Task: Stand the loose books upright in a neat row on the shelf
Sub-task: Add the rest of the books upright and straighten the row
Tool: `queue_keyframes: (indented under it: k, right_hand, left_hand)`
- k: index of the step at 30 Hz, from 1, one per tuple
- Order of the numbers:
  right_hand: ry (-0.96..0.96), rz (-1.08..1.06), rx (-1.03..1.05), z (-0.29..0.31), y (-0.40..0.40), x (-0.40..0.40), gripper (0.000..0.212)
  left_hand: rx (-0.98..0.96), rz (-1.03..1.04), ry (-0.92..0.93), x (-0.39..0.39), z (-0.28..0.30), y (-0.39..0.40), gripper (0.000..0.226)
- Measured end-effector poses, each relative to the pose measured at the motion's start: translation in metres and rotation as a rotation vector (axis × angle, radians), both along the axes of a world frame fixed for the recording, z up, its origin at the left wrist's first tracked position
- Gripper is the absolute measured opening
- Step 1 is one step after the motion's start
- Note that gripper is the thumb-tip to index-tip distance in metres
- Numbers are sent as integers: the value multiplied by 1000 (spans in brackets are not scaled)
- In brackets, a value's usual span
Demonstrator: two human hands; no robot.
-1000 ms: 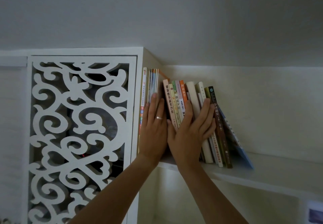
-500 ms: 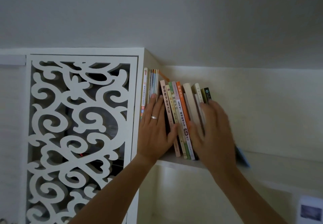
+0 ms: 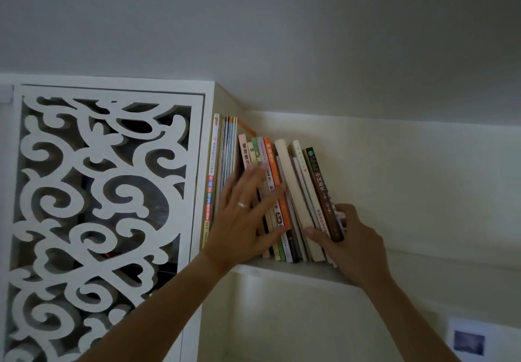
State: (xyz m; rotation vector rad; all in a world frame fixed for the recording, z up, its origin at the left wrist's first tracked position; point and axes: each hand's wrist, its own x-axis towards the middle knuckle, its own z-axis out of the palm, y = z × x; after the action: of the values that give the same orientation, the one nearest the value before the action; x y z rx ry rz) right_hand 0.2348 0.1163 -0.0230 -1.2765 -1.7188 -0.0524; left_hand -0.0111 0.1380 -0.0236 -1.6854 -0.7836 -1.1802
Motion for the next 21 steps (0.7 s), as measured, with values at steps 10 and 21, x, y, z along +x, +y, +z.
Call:
queue_keyframes:
  k: [10, 21]
  right_hand:
    - [-25, -16, 70, -9, 9, -13, 105]
    - [-58, -185, 143, -8, 8, -21, 61]
  left_hand:
    - [-48, -8, 215, 3, -3, 3, 50]
    - [-33, 192, 111, 16, 4, -3, 49]
